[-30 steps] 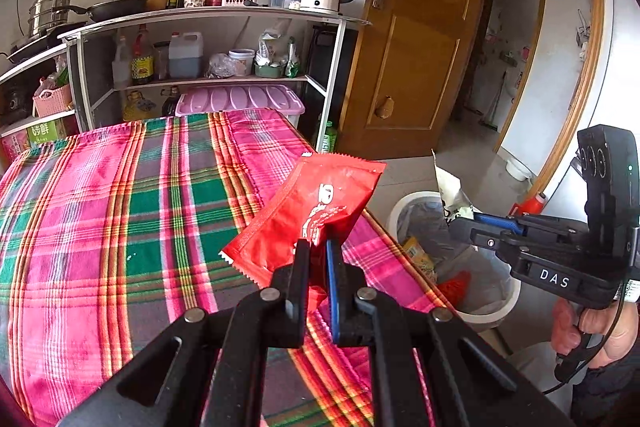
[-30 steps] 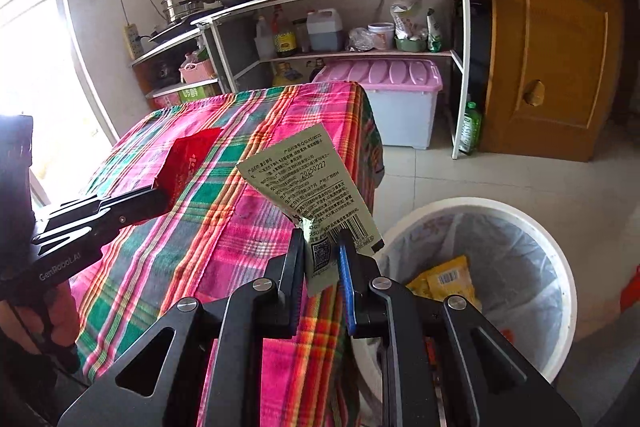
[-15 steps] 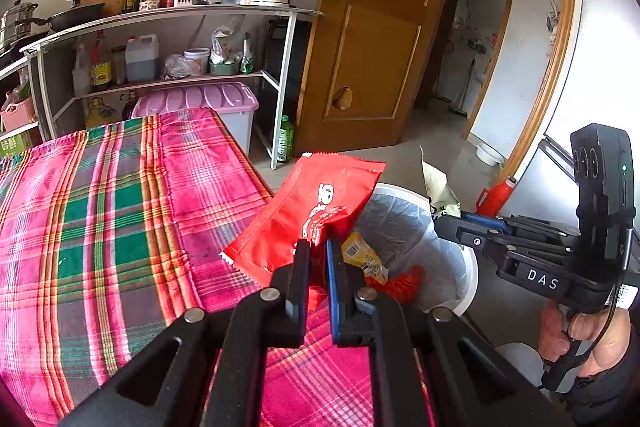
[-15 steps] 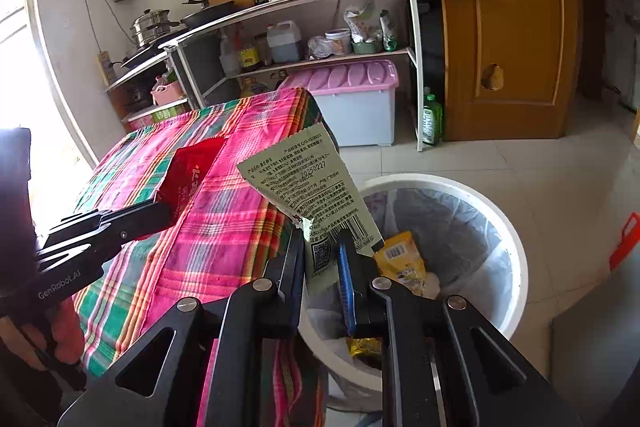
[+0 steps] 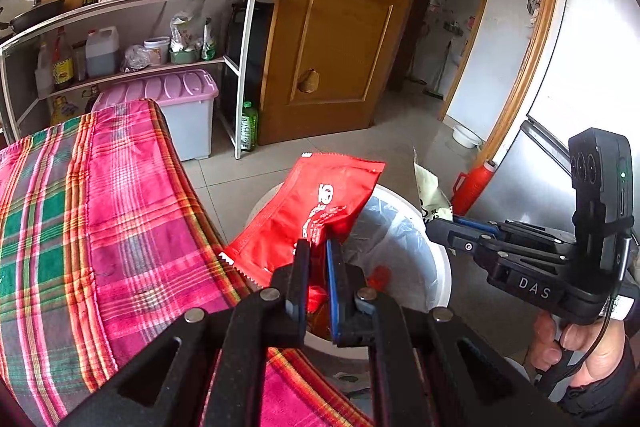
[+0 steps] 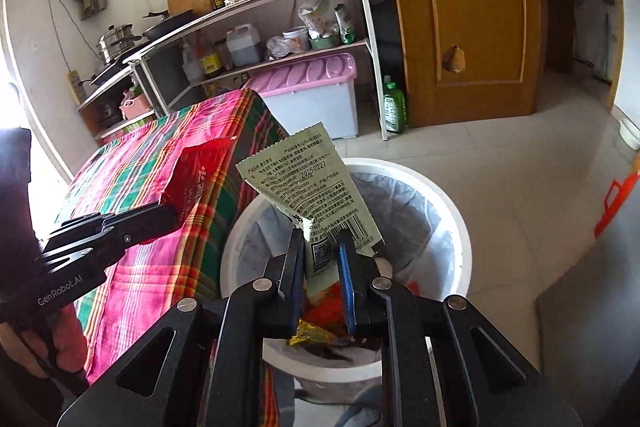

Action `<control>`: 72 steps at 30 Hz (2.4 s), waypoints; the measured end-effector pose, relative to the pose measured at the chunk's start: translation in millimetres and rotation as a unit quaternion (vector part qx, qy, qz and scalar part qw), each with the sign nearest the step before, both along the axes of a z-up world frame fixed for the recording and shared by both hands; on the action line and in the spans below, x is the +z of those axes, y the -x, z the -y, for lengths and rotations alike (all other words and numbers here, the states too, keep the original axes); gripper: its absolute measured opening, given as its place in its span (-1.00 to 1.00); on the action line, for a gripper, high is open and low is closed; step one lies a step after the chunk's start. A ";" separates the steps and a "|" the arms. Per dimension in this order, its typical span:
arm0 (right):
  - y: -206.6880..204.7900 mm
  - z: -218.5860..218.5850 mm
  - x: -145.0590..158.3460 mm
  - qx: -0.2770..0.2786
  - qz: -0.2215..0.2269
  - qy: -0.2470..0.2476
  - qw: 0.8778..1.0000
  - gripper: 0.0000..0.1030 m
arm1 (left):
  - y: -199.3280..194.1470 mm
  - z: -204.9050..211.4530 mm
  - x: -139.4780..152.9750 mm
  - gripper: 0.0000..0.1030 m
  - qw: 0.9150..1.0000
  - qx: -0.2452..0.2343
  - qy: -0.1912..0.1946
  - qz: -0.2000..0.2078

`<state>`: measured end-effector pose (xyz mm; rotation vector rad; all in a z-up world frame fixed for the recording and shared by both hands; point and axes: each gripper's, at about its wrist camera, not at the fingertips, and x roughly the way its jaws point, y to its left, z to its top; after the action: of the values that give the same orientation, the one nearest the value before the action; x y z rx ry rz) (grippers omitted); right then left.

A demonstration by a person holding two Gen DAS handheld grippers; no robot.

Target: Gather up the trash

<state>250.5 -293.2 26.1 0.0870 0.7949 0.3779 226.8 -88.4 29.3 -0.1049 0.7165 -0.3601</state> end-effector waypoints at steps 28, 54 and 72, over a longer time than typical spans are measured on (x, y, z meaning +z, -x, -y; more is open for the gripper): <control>-31.2 23.0 -51.7 -0.021 -0.077 0.005 0.997 -0.65 | -36.8 42.9 -32.3 -0.81 0.998 -0.016 0.005 -0.066; 32.8 -14.3 13.5 -0.014 0.010 -0.011 1.000 -0.56 | 28.1 -6.3 8.5 -0.54 1.000 0.019 0.018 0.001; 106.2 -47.0 27.3 -0.009 0.055 -0.003 0.998 -0.56 | 96.7 -37.7 16.0 -0.14 0.998 0.052 -0.003 0.043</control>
<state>144.2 -246.2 53.4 0.0796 0.6847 0.3648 130.1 -50.8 45.3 -0.1209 0.6251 -0.2614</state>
